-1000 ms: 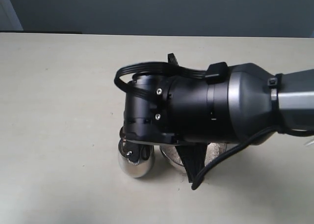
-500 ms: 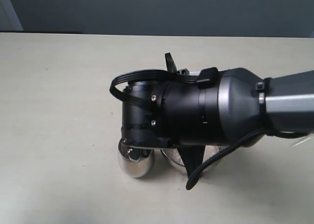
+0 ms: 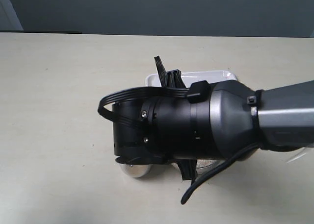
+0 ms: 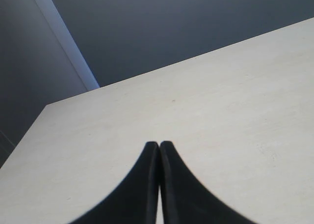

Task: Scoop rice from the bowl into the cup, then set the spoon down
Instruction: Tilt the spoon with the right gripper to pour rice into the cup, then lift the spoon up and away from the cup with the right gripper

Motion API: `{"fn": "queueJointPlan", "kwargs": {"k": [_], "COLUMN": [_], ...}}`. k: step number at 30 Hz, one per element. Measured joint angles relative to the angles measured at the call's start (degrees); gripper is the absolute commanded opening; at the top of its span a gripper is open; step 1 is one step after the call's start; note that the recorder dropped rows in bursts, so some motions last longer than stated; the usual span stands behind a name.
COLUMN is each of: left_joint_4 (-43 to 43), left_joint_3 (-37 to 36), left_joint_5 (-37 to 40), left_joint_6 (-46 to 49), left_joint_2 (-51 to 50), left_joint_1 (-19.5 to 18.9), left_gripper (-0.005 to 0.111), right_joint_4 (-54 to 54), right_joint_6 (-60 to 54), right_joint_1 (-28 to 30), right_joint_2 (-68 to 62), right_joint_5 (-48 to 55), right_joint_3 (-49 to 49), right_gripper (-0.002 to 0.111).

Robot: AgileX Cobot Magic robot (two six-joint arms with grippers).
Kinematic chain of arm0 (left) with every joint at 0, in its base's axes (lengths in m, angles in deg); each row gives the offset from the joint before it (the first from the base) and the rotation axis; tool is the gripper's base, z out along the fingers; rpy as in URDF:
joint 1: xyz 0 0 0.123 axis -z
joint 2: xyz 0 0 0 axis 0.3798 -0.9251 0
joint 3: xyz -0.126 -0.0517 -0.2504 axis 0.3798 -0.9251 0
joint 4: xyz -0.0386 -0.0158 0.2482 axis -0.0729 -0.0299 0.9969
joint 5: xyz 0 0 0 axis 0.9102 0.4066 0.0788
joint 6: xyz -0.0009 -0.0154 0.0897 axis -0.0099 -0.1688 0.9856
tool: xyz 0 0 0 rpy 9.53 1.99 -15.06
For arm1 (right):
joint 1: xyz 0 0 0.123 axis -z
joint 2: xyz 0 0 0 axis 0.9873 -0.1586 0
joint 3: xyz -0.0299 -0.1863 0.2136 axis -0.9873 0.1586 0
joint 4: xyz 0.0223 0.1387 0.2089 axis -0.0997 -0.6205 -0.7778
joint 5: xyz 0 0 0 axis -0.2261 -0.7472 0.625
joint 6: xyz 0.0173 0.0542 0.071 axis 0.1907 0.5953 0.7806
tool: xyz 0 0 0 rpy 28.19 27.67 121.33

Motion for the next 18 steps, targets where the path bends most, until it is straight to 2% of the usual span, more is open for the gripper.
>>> {"fn": "queueJointPlan", "kwargs": {"k": [18], "left_joint_4": [0.00], "left_joint_3": [0.00], "left_joint_5": [0.00], "left_joint_6": [0.00], "left_joint_2": [0.00], "left_joint_1": [0.00], "left_gripper": [0.001], "right_joint_4": [3.27], "right_joint_6": [3.91], "right_joint_1": [0.00], "right_joint_2": [0.00], "right_joint_5": [-0.11], "right_joint_3": [2.87], "right_gripper": [0.000]}}
